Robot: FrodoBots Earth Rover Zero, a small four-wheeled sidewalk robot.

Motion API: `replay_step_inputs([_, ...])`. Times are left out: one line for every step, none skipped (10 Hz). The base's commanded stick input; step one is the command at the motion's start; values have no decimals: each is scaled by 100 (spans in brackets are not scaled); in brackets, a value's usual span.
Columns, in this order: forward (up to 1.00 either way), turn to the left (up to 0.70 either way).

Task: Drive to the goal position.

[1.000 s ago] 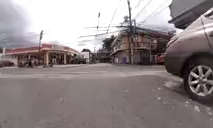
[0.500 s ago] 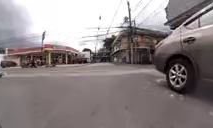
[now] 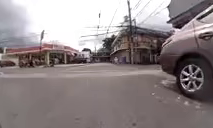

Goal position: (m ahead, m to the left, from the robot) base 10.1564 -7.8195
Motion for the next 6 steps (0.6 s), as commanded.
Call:
replay_step_inputs([70,0])
replay_step_inputs([70,0])
replay_step_inputs([70,0])
replay_step_inputs([70,0])
replay_step_inputs([70,-1])
replay_step_inputs([70,-4])
